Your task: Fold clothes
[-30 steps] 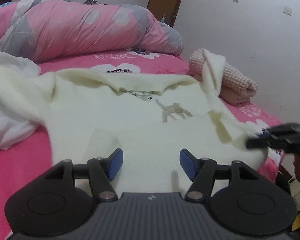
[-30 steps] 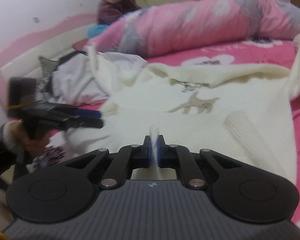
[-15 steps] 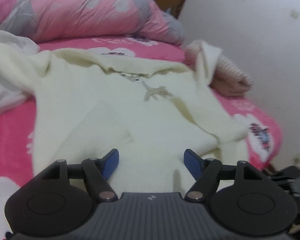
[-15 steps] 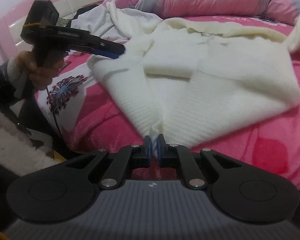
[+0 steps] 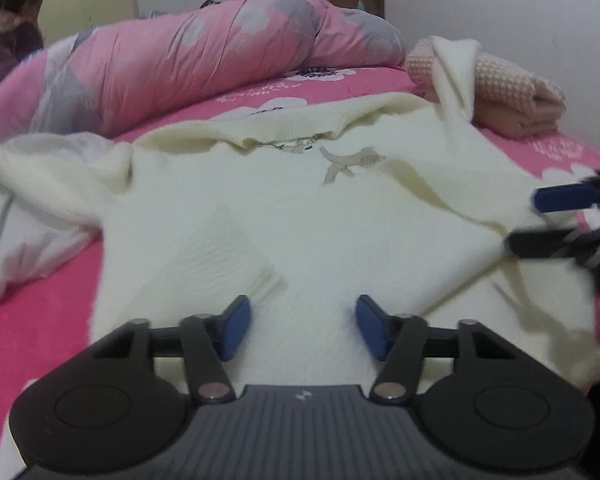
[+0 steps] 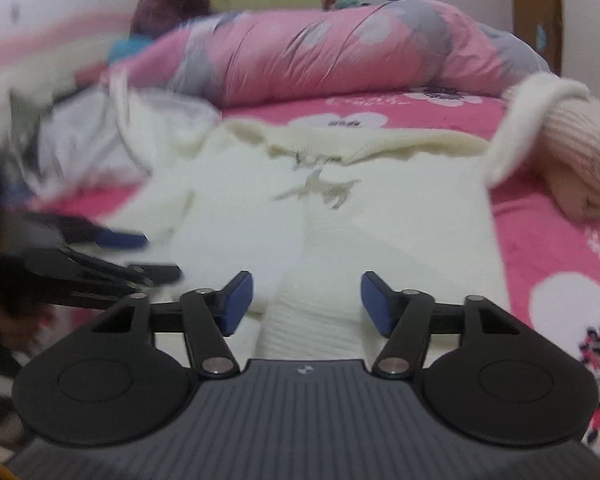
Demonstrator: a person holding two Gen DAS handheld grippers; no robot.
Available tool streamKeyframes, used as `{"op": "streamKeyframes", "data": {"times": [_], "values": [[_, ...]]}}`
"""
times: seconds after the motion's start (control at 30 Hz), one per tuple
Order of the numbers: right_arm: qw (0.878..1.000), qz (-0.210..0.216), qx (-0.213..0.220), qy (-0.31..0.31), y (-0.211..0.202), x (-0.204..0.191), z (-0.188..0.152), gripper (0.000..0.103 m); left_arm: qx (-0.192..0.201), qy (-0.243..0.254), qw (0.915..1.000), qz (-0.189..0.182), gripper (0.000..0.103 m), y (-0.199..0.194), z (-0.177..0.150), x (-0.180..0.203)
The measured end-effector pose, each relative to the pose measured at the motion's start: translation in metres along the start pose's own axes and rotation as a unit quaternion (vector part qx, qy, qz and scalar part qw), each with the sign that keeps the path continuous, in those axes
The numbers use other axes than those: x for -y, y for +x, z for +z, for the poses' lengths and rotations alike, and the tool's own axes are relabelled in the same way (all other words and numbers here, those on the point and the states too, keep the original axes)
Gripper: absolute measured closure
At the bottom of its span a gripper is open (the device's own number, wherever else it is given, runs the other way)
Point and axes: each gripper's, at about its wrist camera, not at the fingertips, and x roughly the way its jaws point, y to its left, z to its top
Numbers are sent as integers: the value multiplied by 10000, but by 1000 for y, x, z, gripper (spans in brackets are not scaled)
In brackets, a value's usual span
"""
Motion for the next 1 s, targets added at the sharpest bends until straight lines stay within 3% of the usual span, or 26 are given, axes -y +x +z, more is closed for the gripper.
{"op": "streamKeyframes", "data": {"times": [0.1,0.2,0.23,0.3,0.37,0.4,0.6,0.67,0.8,0.87,0.93,1.0], "values": [[9932,-505,-324,-1002,22,-29,-14,28,-16,128,9999,52,67,-8,-6,-2],[9861,-778,-312,-1434,19,-34,-27,31,-39,165,9998,54,81,-18,-13,-7],[9867,-803,-354,-1371,15,-31,-28,35,-39,169,9998,44,85,-22,-16,-9],[9881,-902,-433,-1171,7,-24,-28,63,-65,139,9999,2,92,-30,-21,-13],[9904,-930,-484,-902,-2,-14,-28,79,-85,90,9999,-51,94,-42,-28,-19],[9913,-960,-489,-761,-9,-11,-29,95,-88,63,9999,-80,95,-48,-31,-21],[9954,-636,-511,512,-52,19,-52,96,-223,-74,9990,-388,94,-85,-59,-37],[9924,-625,-610,865,-61,26,-67,96,-295,-140,9982,-506,92,-88,-69,-38],[9857,-595,-729,1395,-64,31,-93,95,-130,-130,9972,-727,66,-100,-74,-37],[9870,-630,-719,1292,-66,26,-95,94,112,-40,9971,-749,58,-110,-72,-38],[9892,-665,-748,1071,-68,22,-94,92,306,-10,9970,-716,43,-116,-66,-40],[9912,-627,-745,899,-72,21,-90,86,380,-41,9971,-652,41,-111,-60,-39]]}}
